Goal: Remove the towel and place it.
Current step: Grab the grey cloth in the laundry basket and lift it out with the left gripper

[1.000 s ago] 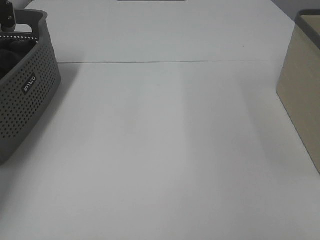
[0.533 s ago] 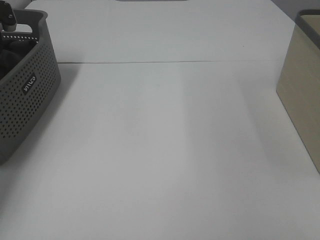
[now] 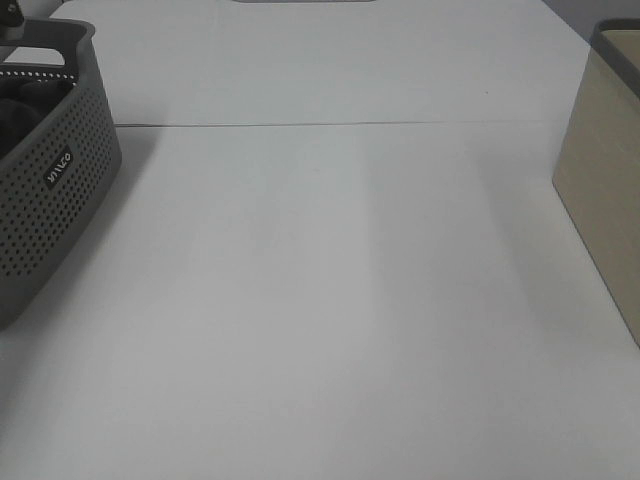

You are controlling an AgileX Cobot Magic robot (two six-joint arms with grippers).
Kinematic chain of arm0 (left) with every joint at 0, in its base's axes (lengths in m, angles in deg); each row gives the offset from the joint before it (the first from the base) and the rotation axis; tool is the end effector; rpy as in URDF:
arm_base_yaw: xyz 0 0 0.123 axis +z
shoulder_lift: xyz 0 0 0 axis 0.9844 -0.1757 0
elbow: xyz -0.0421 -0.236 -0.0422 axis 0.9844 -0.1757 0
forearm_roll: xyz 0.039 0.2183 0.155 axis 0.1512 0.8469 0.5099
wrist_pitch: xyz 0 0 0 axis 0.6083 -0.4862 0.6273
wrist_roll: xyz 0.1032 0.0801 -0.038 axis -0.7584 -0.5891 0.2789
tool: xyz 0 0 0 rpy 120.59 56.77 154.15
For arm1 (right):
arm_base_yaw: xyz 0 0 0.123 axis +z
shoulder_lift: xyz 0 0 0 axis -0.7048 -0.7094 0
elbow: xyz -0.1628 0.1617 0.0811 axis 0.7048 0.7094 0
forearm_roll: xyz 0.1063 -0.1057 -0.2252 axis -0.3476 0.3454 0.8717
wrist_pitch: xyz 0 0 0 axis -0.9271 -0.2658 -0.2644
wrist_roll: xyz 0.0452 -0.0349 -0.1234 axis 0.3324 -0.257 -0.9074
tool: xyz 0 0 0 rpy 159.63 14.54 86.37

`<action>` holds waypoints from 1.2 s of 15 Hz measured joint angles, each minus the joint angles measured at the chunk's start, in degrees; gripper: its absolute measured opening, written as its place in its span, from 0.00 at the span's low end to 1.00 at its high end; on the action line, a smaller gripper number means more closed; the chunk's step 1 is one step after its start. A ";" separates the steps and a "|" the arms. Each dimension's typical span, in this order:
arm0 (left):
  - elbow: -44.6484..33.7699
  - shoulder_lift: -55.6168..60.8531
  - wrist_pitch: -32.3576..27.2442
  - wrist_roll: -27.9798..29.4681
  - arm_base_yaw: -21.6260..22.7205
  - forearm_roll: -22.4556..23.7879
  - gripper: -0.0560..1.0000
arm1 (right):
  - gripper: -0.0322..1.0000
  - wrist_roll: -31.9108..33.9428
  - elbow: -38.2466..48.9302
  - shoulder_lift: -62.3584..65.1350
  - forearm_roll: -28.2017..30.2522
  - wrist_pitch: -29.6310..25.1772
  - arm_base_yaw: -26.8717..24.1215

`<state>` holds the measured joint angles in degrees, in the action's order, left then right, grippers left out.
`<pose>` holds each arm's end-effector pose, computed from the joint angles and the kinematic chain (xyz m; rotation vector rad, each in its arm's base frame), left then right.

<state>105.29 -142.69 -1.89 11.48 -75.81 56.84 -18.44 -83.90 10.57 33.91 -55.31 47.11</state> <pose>0.4782 0.0553 0.1639 1.3972 2.5443 0.4709 0.0935 0.0010 0.2658 -0.1134 2.0396 -0.0462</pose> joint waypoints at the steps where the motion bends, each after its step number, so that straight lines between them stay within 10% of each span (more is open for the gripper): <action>1: 0.06 4.35 -0.74 1.09 -1.66 0.06 0.05 | 0.68 0.00 0.00 0.00 0.00 0.00 0.00; 18: 0.17 39.30 -0.23 7.45 -21.89 3.55 0.05 | 0.68 0.00 0.00 0.00 0.00 0.00 0.00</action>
<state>105.46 -103.39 -2.12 18.93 -97.70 60.40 -18.44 -83.90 10.57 33.91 -55.31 47.11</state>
